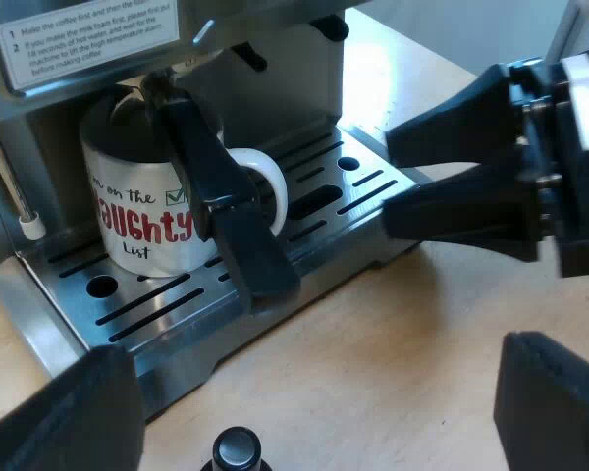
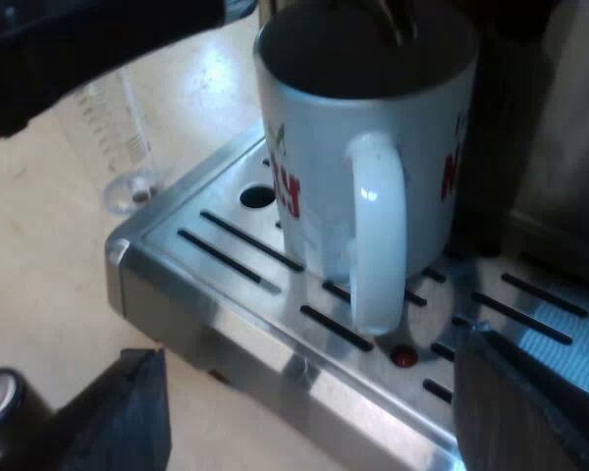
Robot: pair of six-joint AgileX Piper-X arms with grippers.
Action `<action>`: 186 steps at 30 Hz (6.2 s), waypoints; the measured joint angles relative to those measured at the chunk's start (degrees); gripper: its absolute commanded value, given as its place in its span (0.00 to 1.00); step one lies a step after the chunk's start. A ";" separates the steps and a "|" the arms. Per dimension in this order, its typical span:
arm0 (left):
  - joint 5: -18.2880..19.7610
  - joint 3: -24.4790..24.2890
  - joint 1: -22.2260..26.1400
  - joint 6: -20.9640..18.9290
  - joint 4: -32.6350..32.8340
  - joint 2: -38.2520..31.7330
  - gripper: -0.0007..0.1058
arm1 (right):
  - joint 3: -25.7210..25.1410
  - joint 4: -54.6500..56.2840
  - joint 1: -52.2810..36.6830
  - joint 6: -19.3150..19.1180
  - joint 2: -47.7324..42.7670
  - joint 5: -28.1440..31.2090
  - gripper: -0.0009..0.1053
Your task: Remove mug from coffee machine
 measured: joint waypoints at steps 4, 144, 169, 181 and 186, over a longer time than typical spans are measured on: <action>0.00 0.00 0.00 0.00 0.00 0.00 0.82 | 0.00 -5.80 0.00 0.16 4.42 1.13 0.60; 8.72 0.00 -11.40 0.14 0.03 1.17 0.82 | 24.17 -31.77 0.55 -0.46 -10.49 23.76 0.01; 10.48 0.00 -11.40 0.14 -4.34 6.06 0.82 | 25.28 -25.05 -12.82 -0.62 -14.07 34.44 0.01; 11.35 0.00 -11.40 0.14 -4.59 6.06 0.82 | 25.28 -19.40 -20.65 0.34 -9.39 21.37 0.01; 12.06 0.00 -11.40 0.14 -4.37 6.06 0.82 | 25.28 -24.07 -20.65 0.34 -2.80 20.59 0.01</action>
